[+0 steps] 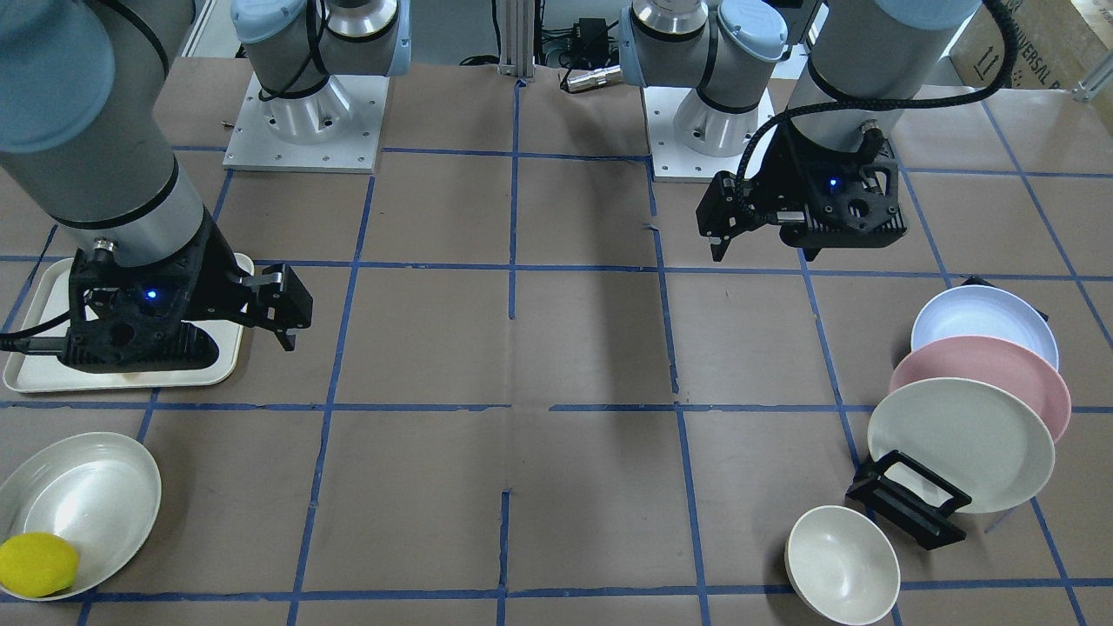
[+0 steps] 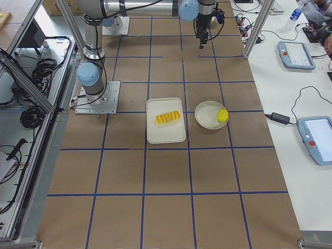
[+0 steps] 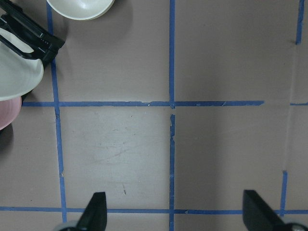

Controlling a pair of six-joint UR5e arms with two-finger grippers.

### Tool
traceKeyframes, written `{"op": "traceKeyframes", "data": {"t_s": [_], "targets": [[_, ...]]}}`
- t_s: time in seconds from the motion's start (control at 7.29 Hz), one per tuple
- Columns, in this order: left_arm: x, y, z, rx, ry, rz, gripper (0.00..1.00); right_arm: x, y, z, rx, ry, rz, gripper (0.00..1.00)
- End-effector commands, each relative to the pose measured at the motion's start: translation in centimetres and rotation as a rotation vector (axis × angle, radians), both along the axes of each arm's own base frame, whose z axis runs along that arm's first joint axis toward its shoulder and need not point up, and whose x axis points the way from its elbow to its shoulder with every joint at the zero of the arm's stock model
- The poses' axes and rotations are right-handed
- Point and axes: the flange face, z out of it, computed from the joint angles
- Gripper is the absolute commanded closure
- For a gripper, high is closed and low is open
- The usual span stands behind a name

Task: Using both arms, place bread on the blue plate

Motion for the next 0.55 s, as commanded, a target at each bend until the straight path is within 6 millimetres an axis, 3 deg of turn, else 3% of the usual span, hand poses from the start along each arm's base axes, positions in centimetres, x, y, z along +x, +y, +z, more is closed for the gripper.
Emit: {"op": "traceKeyframes", "data": {"t_s": [0.0, 0.14, 0.41], "targets": [[0.0, 0.2, 0.0, 0.000, 0.000, -0.002, 0.00, 0.7, 0.8, 2.3, -0.025, -0.056, -0.016, 0.00], [0.0, 0.4, 0.4, -0.006, 0.000, -0.007, 0.00, 0.1, 4.2, 4.0, 0.068, -0.061, -0.025, 0.00], [0.0, 0.4, 0.2, -0.004, -0.001, -0.010, 0.00, -2.4, 8.9, 8.2, 0.029, -0.063, -0.059, 0.00]]}}
